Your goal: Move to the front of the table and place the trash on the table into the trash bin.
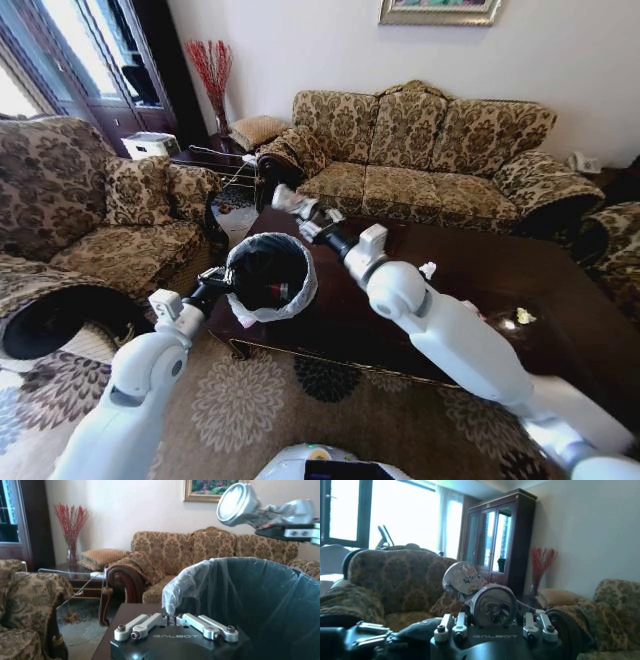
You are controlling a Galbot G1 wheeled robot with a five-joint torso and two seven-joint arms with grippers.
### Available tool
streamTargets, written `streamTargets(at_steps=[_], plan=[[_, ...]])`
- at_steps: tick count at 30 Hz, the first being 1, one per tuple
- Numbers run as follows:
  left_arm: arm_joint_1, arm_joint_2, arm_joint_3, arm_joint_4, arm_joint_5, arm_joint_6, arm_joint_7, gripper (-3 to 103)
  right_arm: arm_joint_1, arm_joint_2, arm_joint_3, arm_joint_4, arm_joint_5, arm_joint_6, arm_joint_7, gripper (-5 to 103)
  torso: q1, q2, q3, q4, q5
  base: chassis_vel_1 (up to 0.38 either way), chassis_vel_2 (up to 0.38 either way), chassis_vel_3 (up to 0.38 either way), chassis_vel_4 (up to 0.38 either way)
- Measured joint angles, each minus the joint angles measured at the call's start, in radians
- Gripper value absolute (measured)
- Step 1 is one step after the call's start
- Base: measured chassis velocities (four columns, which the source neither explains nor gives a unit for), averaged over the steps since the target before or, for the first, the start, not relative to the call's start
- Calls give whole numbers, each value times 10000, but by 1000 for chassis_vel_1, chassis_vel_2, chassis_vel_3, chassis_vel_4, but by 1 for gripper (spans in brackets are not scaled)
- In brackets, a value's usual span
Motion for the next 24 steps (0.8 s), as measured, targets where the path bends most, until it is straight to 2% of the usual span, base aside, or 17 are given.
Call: streamTargets(at_steps=[4, 5, 8, 12, 14, 15, 16, 19, 20, 22, 24], plan=[[-18, -7, 0, 27, -2, 5, 0, 3, 35, -61, -431, 167, 2, -210, -148, 47, 0, 0, 0, 2, -1, 0, 0, 0, 0], [-31, -11, 6, 30, -3, 8, -3, 3, 41, -58, -536, 177, 1, -355, -200, 44, 0, 0, 0, 3, -1, 0, 0, 0, 0], [-54, -30, 22, 34, -3, 15, -4, 3, 41, -24, -693, 185, -14, -485, -292, 47, 0, 0, 0, 2, -2, 0, 0, 0, 0], [-56, -36, 23, 17, -4, 17, -2, 3, 26, 72, -791, 244, 54, -505, -123, 68, 0, 0, 0, 3, -1, 0, 0, 0, 0], [-56, -34, 17, 8, -4, 17, 1, 3, 29, 63, -786, 260, 72, -506, -117, 68, 0, 0, 0, 3, -1, 0, 0, 0, 0], [-60, -34, 6, 4, -7, 17, 1, 3, 41, 46, -778, 282, 88, -507, -107, 73, 0, 0, 0, 3, -1, 0, 0, 0, 0], [-60, -34, 6, 4, -7, 17, 1, 3, 41, 46, -778, 282, 88, -507, -107, 73, 0, 0, 0, 3, -1, 0, 0, 0, 0], [-79, -51, -3, 3, -14, 18, 2, 3, 62, -11, -705, 320, 114, -496, -82, 89, 0, 0, 1, 2, -1, 0, 0, 0, 0], [-79, -51, -3, 3, -14, 18, 2, 3, 62, -11, -705, 320, 114, -496, -82, 89, 0, 0, 1, 2, -1, 0, 0, 0, 0], [-81, -82, -2, -3, -16, 18, 1, 3, 4, -12, -388, 320, 116, -384, -8, 98, 0, 0, 0, 3, -1, 0, 0, 0, 0], [-80, -94, -2, -11, -17, 17, 1, 3, -60, -12, -188, 320, 143, -346, 55, 99, 0, 0, 0, 5, -1, 0, 0, 0, 0]])
